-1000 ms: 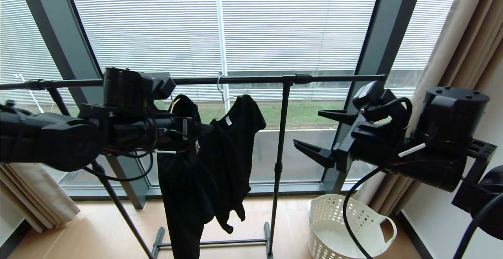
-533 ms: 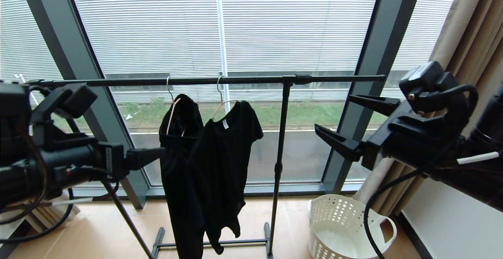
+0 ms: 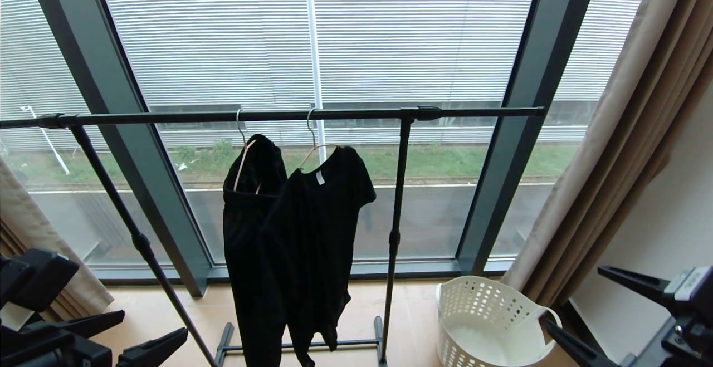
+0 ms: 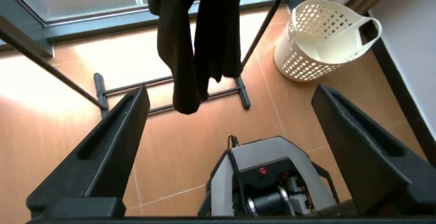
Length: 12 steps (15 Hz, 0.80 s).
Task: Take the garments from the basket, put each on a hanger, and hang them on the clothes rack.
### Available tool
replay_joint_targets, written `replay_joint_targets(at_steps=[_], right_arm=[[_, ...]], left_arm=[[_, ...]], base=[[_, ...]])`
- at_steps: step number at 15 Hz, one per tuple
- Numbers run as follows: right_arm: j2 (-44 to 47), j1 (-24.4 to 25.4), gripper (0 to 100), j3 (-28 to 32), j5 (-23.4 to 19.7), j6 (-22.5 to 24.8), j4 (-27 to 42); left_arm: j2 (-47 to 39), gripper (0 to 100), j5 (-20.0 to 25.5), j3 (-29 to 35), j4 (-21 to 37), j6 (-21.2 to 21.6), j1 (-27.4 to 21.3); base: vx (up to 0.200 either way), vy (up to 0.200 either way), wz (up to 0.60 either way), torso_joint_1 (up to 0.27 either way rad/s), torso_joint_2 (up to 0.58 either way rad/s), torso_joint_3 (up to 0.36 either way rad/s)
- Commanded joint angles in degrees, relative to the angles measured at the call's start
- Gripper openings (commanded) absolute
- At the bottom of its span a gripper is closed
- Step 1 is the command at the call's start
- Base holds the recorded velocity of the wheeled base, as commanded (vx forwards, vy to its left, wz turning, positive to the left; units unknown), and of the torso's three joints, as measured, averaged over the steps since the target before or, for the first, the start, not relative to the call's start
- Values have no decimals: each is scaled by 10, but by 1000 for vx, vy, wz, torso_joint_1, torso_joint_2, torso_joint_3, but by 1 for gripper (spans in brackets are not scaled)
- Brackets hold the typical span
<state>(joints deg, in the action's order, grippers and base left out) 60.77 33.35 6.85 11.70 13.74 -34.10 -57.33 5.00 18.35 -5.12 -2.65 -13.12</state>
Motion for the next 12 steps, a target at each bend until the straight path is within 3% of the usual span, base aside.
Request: replay_joint_targets(at_steps=[1,5,6,9,11,12], right_arm=[[-102,4,100,-59,8,9,52],[-321,36,100,-40,0,96,357],[-343,33,100,-23,-1,96,392],[-349,0,100,-18,-2,77,405],[-355,-81,100,-18,-2,64,405],[-376,-164,100,-18,-2,63,405]], left_arm=[[32,100,0,-33,0,9,-1],[61,100,2,-99,-3,12,-15],[81,100,2,-113,-2,12,-15],[127,100,2,-146,-2,12,-24],[158,100,0,-154,0,12,-22],[187,100,-7,-163,2,12,-19]], base=[[0,0,0,0,0,0],[0,0,0,0,0,0],[0,0,0,0,0,0],[0,0,0,0,0,0],[0,0,0,0,0,0],[0,0,0,0,0,0]])
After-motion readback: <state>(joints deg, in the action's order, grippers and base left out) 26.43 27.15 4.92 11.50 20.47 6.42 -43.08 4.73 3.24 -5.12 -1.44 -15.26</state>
